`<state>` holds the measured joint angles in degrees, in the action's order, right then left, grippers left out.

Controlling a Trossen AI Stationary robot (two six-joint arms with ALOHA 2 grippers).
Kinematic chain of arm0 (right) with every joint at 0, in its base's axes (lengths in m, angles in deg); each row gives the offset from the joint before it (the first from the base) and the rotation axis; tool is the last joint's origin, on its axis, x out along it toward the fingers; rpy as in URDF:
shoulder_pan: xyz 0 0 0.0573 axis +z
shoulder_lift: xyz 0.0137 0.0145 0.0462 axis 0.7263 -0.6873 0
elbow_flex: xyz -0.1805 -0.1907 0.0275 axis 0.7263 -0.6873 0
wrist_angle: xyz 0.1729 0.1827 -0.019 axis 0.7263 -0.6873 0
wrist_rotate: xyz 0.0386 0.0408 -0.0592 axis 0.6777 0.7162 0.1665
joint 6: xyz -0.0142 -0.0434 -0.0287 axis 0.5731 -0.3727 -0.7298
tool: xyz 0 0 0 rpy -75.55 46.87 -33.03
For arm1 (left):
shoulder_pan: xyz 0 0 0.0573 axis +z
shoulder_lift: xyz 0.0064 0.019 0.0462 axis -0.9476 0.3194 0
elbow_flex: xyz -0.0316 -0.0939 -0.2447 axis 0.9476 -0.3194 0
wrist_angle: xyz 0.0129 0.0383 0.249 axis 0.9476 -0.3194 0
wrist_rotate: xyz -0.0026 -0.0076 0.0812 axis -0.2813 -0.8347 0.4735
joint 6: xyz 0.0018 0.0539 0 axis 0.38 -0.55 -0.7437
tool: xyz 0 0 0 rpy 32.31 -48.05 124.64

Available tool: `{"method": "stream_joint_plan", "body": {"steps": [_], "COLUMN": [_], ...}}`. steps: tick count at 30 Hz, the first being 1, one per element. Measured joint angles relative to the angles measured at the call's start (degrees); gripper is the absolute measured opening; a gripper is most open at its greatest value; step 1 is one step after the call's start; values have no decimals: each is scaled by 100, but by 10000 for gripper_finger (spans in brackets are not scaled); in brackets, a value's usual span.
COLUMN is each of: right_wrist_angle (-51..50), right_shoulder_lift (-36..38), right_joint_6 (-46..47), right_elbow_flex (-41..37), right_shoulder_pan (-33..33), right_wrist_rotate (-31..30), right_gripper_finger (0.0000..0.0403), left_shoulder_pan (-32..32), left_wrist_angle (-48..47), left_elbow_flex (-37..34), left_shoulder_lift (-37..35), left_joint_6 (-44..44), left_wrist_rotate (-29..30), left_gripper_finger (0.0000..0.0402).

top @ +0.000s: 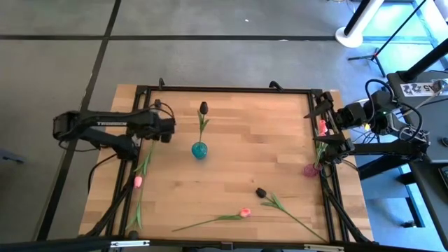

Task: Sort flowers into vase by color
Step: Put the black tulip into the blue vase

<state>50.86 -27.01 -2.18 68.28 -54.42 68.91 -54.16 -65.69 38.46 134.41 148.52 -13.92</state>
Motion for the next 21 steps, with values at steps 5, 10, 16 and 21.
{"method": "stream_joint_plan", "body": {"steps": [5, 10, 16, 21], "right_wrist_angle": [-138, -253, -440, -584], "right_shoulder_lift": [-5, 0, 0, -5], "right_joint_6": [-7, -17, -17, -9], "right_elbow_flex": [2, 2, 2, 2], "right_shoulder_pan": [-2, -2, -2, -7], "right_wrist_rotate": [-3, -3, -3, -3], "right_gripper_finger": [319, 319, 319, 319], "left_shoulder_pan": [722, 1323, 1759, 1956], "left_wrist_angle": [1310, 2514, 3566, 3856], "left_elbow_flex": [-609, -973, -1410, -1727], "left_shoulder_lift": [-4, -1, 0, 9], "left_joint_6": [-342, -790, -1145, -1037], "left_wrist_rotate": [421, 718, 1012, 1357], "left_gripper_finger": [141, 141, 141, 139]}}
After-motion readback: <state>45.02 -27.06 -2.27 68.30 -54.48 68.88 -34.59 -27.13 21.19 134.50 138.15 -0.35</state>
